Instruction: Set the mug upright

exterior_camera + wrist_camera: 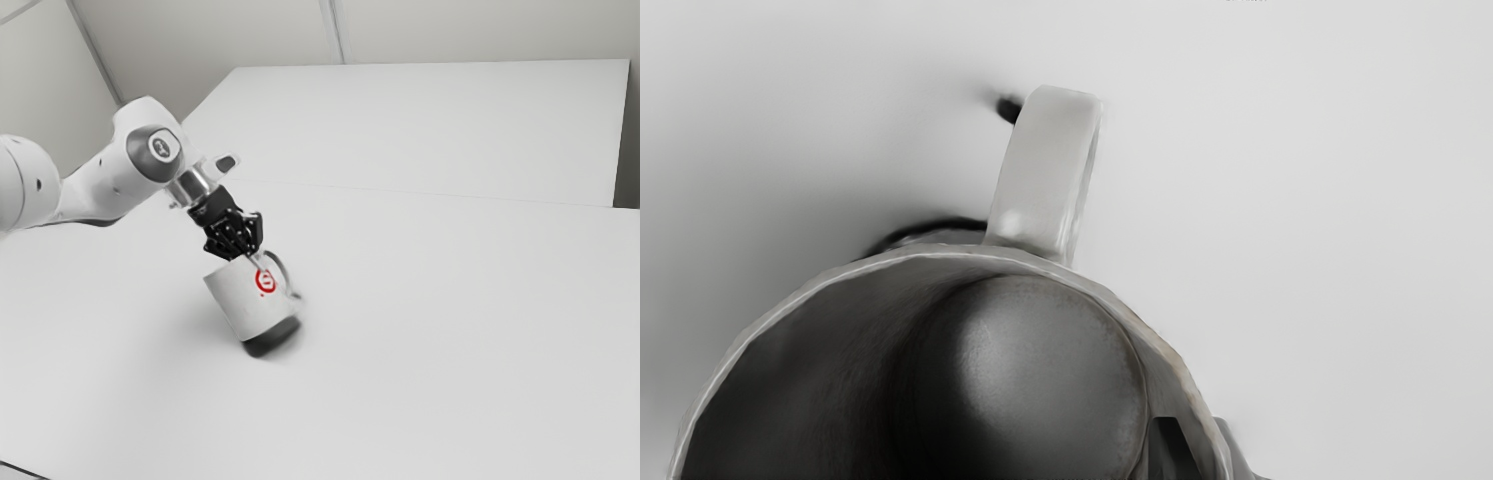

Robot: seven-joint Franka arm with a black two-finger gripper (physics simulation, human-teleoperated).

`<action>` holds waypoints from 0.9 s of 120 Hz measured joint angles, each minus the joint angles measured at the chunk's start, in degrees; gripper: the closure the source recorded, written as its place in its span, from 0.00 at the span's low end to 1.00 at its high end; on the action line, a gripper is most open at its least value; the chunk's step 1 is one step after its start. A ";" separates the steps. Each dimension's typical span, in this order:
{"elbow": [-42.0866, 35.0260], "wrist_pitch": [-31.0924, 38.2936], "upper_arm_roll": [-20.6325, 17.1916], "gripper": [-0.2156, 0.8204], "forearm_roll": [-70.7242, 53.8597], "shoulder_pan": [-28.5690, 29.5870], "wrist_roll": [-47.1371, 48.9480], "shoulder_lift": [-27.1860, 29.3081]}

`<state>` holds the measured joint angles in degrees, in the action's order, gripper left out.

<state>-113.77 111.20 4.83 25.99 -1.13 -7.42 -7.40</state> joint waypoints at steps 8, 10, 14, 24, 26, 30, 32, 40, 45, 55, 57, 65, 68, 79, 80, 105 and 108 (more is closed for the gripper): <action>0.01 2.66 -0.81 0.96 -6.71 -0.98 0.51 0.05; 0.03 3.26 -1.04 0.96 -8.18 -1.06 0.63 0.07; 0.07 4.40 -1.42 0.96 -10.82 -1.19 0.88 0.18; 0.04 7.03 -2.16 0.96 -15.84 -1.29 1.51 0.67; 0.01 7.48 -2.22 0.96 -16.55 -1.31 1.64 0.75; -0.07 8.36 -2.29 0.96 -17.72 -1.33 1.90 0.84; -0.16 8.81 -2.31 0.96 -18.20 -1.34 2.03 0.87; -0.59 10.51 -2.36 0.96 -19.59 -1.35 2.53 0.93; -1.02 11.53 -2.37 0.96 -20.16 -1.35 2.89 0.94; -2.30 13.62 -2.37 0.96 -20.85 -1.60 3.74 0.95; -2.68 14.09 -2.37 0.96 -20.95 -1.68 3.94 0.95; -3.59 15.84 -2.37 0.96 -21.21 -1.94 4.77 0.88; -3.91 16.45 -2.37 0.96 -21.29 -1.98 5.11 0.84; -4.97 18.44 -2.36 0.96 -21.47 -2.16 6.48 0.79; -5.01 18.58 -2.36 0.96 -21.48 -2.20 6.60 0.79; -5.00 18.98 -2.79 0.60 -21.74 -3.37 8.83 1.75; -5.00 18.89 -2.79 0.55 -21.79 -3.40 9.03 2.12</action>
<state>-118.77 130.09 2.03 4.21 -4.53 1.61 -5.29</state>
